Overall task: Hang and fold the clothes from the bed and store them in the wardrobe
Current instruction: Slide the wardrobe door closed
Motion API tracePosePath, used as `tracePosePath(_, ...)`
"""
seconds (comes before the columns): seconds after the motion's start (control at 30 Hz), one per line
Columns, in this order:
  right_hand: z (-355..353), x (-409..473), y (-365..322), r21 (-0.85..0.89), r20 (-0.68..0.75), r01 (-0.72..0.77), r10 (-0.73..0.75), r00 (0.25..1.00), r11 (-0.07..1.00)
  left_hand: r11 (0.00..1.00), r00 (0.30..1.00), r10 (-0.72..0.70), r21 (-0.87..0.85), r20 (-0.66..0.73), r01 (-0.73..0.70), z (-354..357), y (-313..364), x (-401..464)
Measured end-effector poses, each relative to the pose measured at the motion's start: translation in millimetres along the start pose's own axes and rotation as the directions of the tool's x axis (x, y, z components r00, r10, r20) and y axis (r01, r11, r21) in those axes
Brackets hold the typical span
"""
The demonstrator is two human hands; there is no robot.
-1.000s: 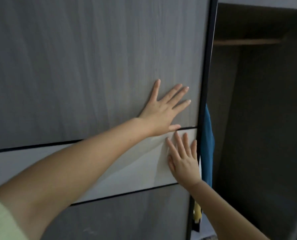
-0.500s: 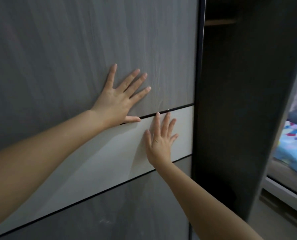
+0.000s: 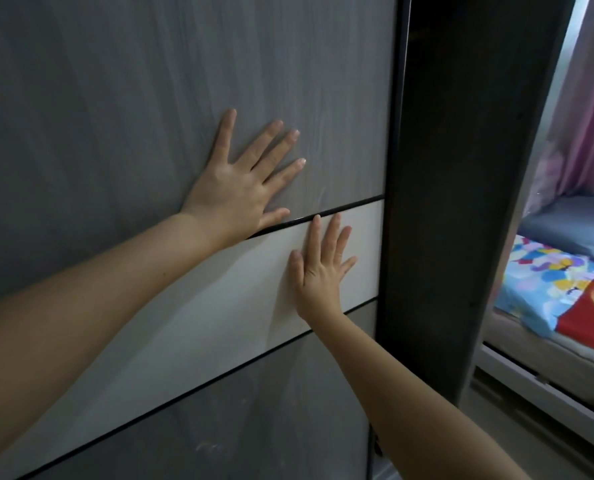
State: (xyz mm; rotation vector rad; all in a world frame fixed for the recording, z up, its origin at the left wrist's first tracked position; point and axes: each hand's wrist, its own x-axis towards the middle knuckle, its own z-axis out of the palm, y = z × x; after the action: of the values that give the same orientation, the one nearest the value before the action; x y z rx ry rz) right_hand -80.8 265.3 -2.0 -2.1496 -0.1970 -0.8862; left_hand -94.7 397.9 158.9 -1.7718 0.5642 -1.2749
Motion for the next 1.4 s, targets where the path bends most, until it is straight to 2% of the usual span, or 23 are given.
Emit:
tracePosePath(0.33,-57.4,49.6,93.3,-0.03,0.035,0.012,-0.011,0.999,0.999,1.0,1.0,-0.018,0.023,-0.006,0.018,2.0,62.7,98.0)
tracePosePath(0.67,-122.1,104.1,185.7,-0.036,0.099,-0.006,0.01,0.995,0.999,0.999,0.999,-0.018,-0.042,0.052,0.02,1.9,125.8,202.1)
tracePosePath(0.87,-147.4,126.4,226.7,-0.047,0.108,-0.02,0.025,0.994,0.999,0.992,0.996,-0.006,-0.125,0.085,0.017,2.7,156.7,249.6)
tracePosePath(1.4,-175.5,169.0,296.7,-0.078,0.044,-0.031,0.034,0.998,0.996,0.995,0.999,-0.03,-0.095,0.02,0.032,9.8,200.5,323.2)
